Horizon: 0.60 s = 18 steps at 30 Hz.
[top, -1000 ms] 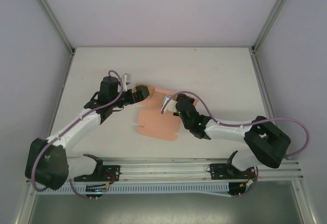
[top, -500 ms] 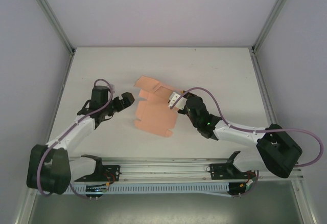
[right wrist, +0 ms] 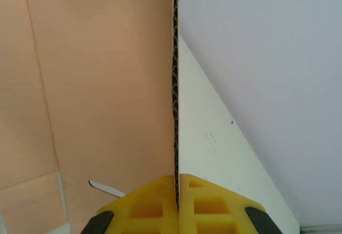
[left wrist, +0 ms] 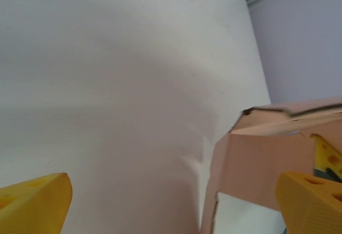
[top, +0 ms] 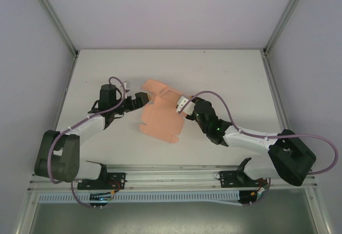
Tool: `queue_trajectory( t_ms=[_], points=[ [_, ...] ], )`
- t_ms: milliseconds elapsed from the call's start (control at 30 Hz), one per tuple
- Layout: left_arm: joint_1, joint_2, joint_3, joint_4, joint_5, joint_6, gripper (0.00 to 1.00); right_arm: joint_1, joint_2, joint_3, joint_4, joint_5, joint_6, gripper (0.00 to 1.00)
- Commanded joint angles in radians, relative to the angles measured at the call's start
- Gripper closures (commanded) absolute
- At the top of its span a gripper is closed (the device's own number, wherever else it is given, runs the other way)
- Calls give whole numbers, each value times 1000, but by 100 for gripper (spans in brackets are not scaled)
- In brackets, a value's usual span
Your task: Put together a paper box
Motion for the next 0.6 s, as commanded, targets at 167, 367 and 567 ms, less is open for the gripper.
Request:
queue_trajectory(
  t_ms=[167, 367, 567],
  points=[
    [-64, 113, 30, 133, 103, 32, 24, -2, -7, 35, 25, -56, 64, 100],
    [-87, 206, 58, 174, 101, 4, 44, 4, -5, 35, 44, -83, 109, 100],
    [-99, 237, 53, 222, 81, -27, 71, 10, -4, 31, 32, -84, 120, 100]
  ],
)
